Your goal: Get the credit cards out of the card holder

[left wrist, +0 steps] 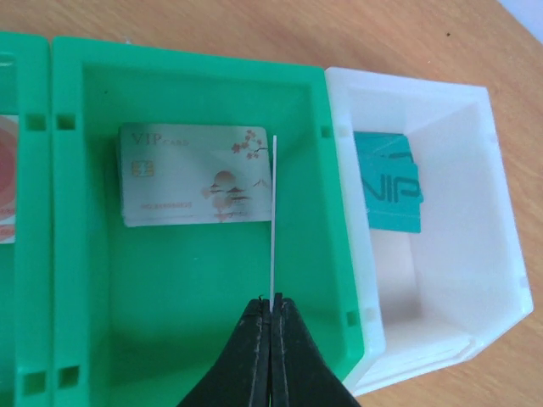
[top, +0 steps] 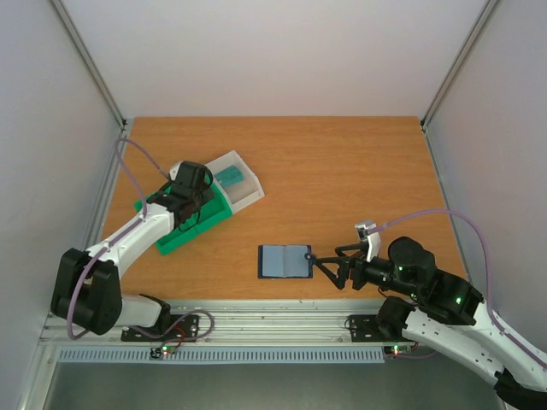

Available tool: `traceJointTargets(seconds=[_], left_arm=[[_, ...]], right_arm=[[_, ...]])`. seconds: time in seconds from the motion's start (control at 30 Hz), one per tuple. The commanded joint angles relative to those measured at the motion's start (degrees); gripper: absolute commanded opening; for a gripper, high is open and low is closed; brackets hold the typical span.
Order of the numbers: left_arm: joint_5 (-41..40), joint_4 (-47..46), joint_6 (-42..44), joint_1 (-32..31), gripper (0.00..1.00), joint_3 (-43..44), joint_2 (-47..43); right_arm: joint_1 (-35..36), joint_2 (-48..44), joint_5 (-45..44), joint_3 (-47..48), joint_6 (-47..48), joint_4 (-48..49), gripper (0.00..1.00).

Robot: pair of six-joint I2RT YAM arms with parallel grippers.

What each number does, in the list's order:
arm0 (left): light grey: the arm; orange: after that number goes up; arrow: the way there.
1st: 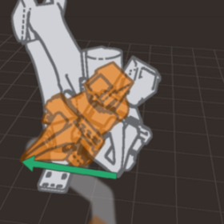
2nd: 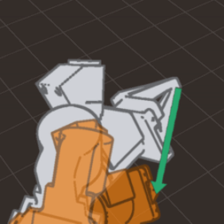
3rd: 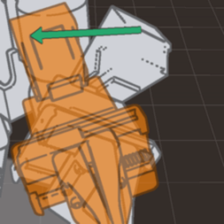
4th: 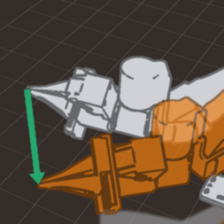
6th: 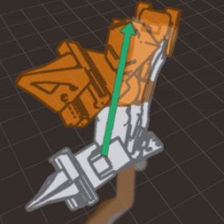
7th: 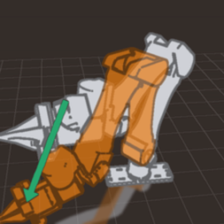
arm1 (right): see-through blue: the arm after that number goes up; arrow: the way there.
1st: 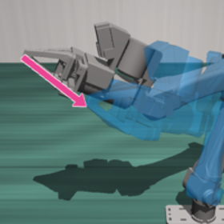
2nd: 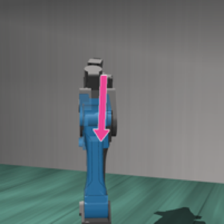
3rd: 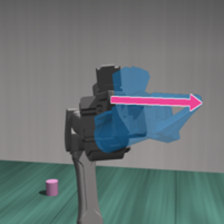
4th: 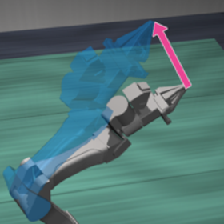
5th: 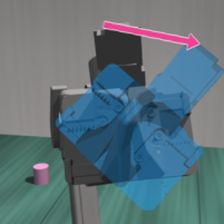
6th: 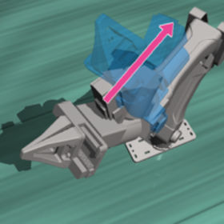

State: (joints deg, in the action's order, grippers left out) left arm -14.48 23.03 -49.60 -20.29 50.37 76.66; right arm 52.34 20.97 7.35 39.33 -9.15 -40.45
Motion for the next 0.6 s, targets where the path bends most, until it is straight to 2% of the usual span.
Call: traceJointTargets(seconds=[0.0,0.2,0.57], left_arm=[[-5.2,-5.5,-1.1,0.3,0.0,2.5,2.1],[-7.3,-7.4,0.0,0.9,0.0,2.9,4.1],[-6.3,-9.9,0.0,2.3,0.0,2.6,7.4]], right_arm=[[-0.1,0.4,-0.2,0.1,0.0,0.9,0.99],[-0.1,1.1,-0.1,0.3,0.0,1.2,0.99],[-0.1,2.0,-0.1,0.2,-0.5,1.5,0.99]])
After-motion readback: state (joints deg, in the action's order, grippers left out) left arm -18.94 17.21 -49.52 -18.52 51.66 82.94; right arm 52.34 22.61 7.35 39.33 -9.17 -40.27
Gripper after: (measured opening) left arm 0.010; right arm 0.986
